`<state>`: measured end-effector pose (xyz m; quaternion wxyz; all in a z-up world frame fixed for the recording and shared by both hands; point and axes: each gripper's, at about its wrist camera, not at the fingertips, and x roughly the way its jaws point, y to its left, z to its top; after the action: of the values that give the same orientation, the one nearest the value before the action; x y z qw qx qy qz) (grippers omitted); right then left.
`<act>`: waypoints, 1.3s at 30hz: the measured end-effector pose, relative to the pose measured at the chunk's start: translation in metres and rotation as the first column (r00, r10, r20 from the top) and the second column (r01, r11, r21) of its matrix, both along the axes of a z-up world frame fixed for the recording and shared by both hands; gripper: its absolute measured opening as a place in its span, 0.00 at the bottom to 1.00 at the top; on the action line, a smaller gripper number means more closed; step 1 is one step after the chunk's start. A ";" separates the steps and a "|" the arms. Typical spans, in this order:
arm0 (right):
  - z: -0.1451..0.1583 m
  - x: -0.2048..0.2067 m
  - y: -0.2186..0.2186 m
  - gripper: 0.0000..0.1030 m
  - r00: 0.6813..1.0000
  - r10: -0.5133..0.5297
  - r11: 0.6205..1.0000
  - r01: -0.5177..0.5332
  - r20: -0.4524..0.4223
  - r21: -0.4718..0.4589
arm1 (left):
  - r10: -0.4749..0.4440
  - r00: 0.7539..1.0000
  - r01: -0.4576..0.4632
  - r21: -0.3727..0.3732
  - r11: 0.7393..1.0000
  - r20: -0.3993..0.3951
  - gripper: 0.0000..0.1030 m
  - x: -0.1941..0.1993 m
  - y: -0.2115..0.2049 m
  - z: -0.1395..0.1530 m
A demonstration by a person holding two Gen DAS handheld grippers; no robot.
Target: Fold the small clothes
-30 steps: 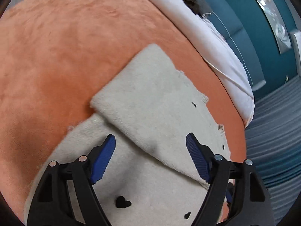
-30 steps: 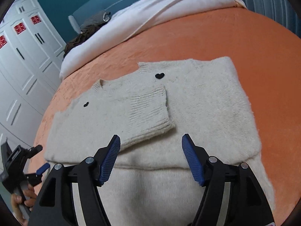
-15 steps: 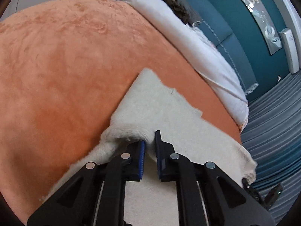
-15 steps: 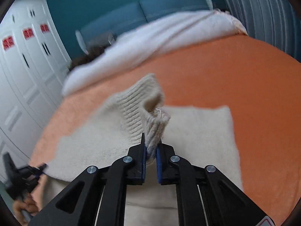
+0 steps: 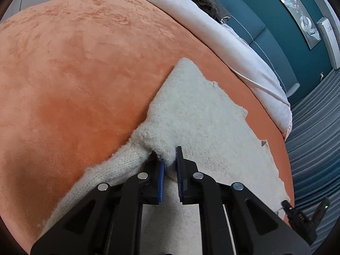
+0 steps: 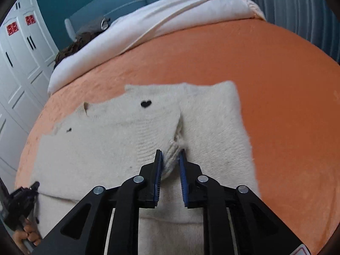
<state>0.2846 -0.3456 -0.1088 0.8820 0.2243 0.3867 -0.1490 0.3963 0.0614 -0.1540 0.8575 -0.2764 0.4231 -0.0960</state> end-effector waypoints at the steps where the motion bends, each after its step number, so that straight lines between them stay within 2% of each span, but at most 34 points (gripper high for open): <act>1: 0.012 -0.005 0.005 0.20 0.999 -0.007 1.000 0.007 0.036 -0.016 | -0.003 1.000 0.003 -0.007 1.000 0.015 0.10 -0.002 0.001 -0.003; 2: 0.028 -0.006 0.015 0.20 0.997 0.011 1.000 -0.010 0.077 -0.020 | 0.000 1.000 0.000 -0.019 1.000 0.025 0.11 -0.003 0.002 -0.004; 4: 0.048 0.009 0.043 0.20 0.985 0.127 0.992 -0.128 0.113 0.002 | 0.009 0.999 -0.007 -0.043 0.999 0.036 0.11 -0.006 0.005 -0.006; 6: 0.061 0.045 0.094 0.20 0.947 0.306 0.951 -0.308 0.096 0.002 | 0.008 0.998 -0.006 -0.035 0.999 0.057 0.11 -0.009 0.003 -0.007; 7: 0.062 0.061 0.117 0.20 0.918 0.386 0.921 -0.388 0.090 0.011 | 0.006 0.998 -0.004 -0.028 1.000 0.065 0.11 -0.010 0.002 -0.006; 10: 0.048 0.122 0.190 0.19 0.818 0.575 0.818 -0.575 0.003 0.027 | 0.006 0.997 -0.004 -0.031 1.000 0.078 0.11 -0.011 0.003 -0.006; 11: 0.039 0.142 0.213 0.14 0.789 0.613 0.790 -0.613 -0.039 0.019 | 0.007 0.997 -0.003 -0.040 0.999 0.083 0.11 -0.012 0.004 -0.007; 13: 0.025 0.173 0.242 0.14 0.757 0.646 0.762 -0.647 -0.101 0.025 | 0.008 0.995 -0.002 -0.060 0.998 0.098 0.11 -0.015 0.006 -0.009; 14: 0.017 0.188 0.254 0.15 0.752 0.647 0.759 -0.651 -0.124 0.019 | 0.011 0.995 -0.004 -0.068 0.998 0.102 0.11 -0.016 0.007 -0.010; 16: 0.011 0.206 0.273 0.32 0.755 0.640 0.756 -0.652 -0.144 -0.057 | 0.011 0.994 -0.002 -0.078 0.997 0.112 0.11 -0.017 0.007 -0.011; 17: 0.007 0.216 0.284 0.54 0.753 0.639 0.748 -0.656 -0.159 -0.100 | 0.011 0.993 -0.001 -0.082 0.997 0.117 0.11 -0.017 0.008 -0.012; 18: 0.003 0.228 0.291 0.58 0.754 0.635 0.745 -0.656 -0.169 -0.125 | 0.011 0.993 -0.001 -0.085 0.996 0.120 0.11 -0.017 0.008 -0.012; 20: -0.008 0.239 0.297 0.57 0.747 0.635 0.737 -0.662 -0.198 -0.136 | 0.011 0.992 0.002 -0.094 0.996 0.128 0.11 -0.018 0.009 -0.013; 22: -0.019 0.245 0.301 0.37 0.724 0.648 0.719 -0.684 -0.238 -0.123 | 0.010 0.991 0.003 -0.099 0.995 0.135 0.11 -0.019 0.009 -0.013; 23: -0.022 0.247 0.306 0.14 0.718 0.649 0.706 -0.692 -0.251 -0.153 | 0.010 0.990 0.004 -0.100 0.995 0.138 0.11 -0.019 0.009 -0.014; 24: -0.019 0.245 0.305 0.07 0.715 0.656 0.697 -0.697 -0.241 -0.170 | 0.010 0.990 0.004 -0.100 0.995 0.143 0.11 -0.020 0.009 -0.014; 25: -0.015 0.246 0.304 0.07 0.717 0.660 0.698 -0.695 -0.224 -0.172 | 0.010 0.989 0.005 -0.100 0.995 0.144 0.11 -0.020 0.009 -0.014; 28: -0.001 0.251 0.296 0.06 0.759 0.635 0.735 -0.651 -0.144 -0.190 | 0.008 0.988 0.007 -0.096 0.995 0.154 0.12 -0.021 0.008 -0.015; 29: -0.007 0.256 0.293 0.06 0.770 0.619 0.749 -0.638 -0.154 -0.182 | 0.006 0.988 0.008 -0.090 0.996 0.155 0.12 -0.020 0.007 -0.015; 31: -0.034 0.267 0.292 0.06 0.752 0.611 0.746 -0.651 -0.245 -0.139 | 0.003 0.988 0.010 -0.082 0.997 0.157 0.12 -0.020 0.006 -0.016; 32: -0.032 0.266 0.291 0.06 0.763 0.606 0.752 -0.641 -0.224 -0.150 | 0.002 0.987 0.011 -0.082 0.997 0.159 0.12 -0.021 0.006 -0.016; 34: -0.015 0.260 0.283 0.10 0.787 0.594 0.787 -0.611 -0.166 -0.083 | 0.002 0.987 0.013 -0.090 0.996 0.159 0.12 -0.020 0.007 -0.017; 35: 0.001 0.248 0.273 0.10 0.802 0.588 0.802 -0.595 -0.109 -0.047 | 0.002 0.988 0.012 -0.090 0.996 0.157 0.12 -0.020 0.008 -0.016; 37: 0.033 0.207 0.249 0.13 0.832 0.555 0.830 -0.554 -0.014 -0.066 | -0.001 0.989 0.015 -0.092 0.996 0.150 0.12 -0.019 0.008 -0.015; 39: 0.060 0.143 0.208 0.25 0.857 0.514 0.856 -0.510 0.032 -0.086 | -0.011 0.991 0.025 -0.105 0.994 0.133 0.14 -0.018 0.010 -0.011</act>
<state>0.4275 -0.1375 -0.0483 0.9077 0.0844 0.4027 0.0825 0.3783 0.0717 -0.1651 0.8669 -0.3106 0.3623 -0.1442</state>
